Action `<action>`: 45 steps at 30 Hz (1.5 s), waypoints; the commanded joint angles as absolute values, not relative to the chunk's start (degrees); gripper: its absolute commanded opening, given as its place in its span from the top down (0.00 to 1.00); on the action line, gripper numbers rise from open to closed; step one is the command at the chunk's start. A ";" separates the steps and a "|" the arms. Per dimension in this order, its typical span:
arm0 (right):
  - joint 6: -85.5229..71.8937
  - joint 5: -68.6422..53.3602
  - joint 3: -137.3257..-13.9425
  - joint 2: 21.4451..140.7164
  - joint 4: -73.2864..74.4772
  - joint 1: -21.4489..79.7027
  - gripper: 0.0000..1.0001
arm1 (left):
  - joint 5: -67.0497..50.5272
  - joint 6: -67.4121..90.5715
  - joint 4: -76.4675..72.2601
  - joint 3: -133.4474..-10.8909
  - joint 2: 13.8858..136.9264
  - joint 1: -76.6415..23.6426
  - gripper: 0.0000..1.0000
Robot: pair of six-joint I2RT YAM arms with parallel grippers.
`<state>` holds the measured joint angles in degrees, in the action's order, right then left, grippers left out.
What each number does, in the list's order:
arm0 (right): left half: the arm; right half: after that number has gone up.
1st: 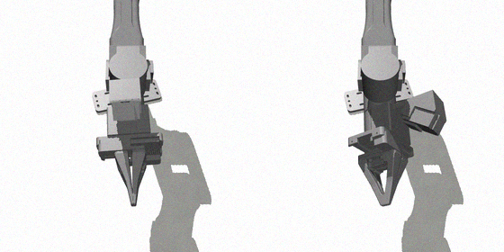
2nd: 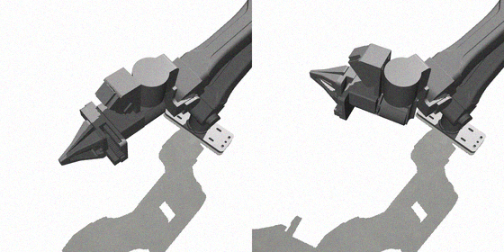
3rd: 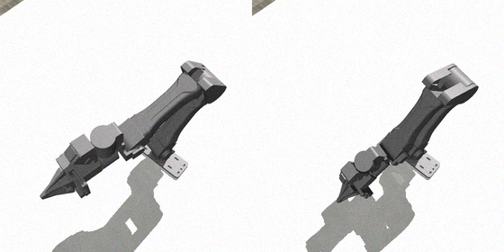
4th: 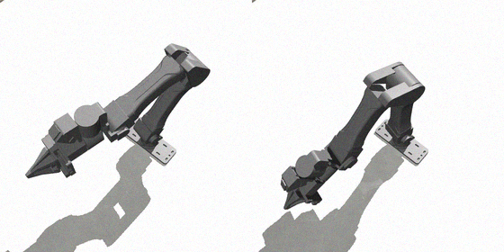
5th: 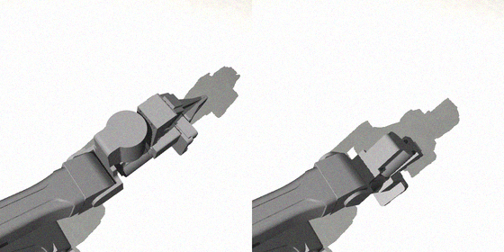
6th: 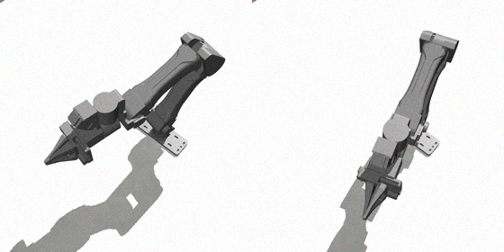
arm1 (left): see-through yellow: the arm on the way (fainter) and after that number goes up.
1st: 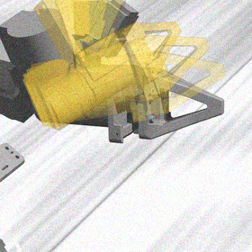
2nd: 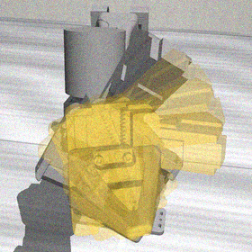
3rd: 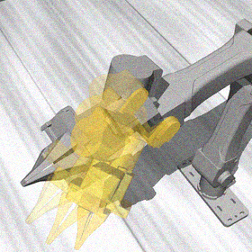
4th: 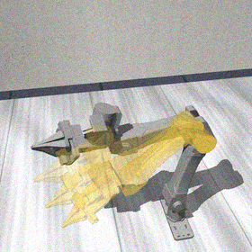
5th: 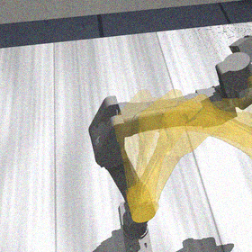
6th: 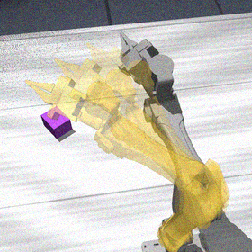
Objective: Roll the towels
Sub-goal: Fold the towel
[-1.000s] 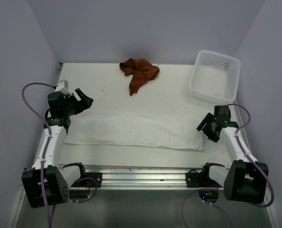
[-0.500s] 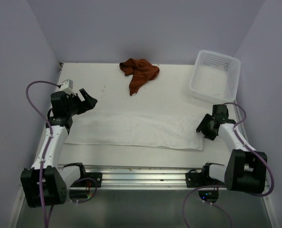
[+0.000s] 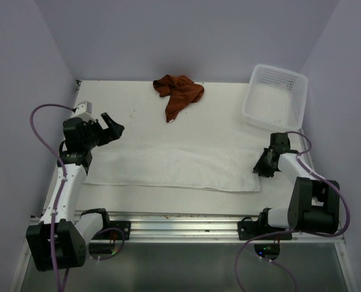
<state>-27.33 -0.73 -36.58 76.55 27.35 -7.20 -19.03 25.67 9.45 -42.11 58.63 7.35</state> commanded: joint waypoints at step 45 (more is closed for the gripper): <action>-26.81 -3.95 -66.26 64.86 42.27 -14.79 1.00 | -16.88 23.03 8.78 -43.77 58.19 4.13 0.00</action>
<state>-27.38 1.41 -61.93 66.48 41.69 -18.28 -18.00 24.40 9.47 -42.11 59.46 4.40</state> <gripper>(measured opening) 0.037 0.994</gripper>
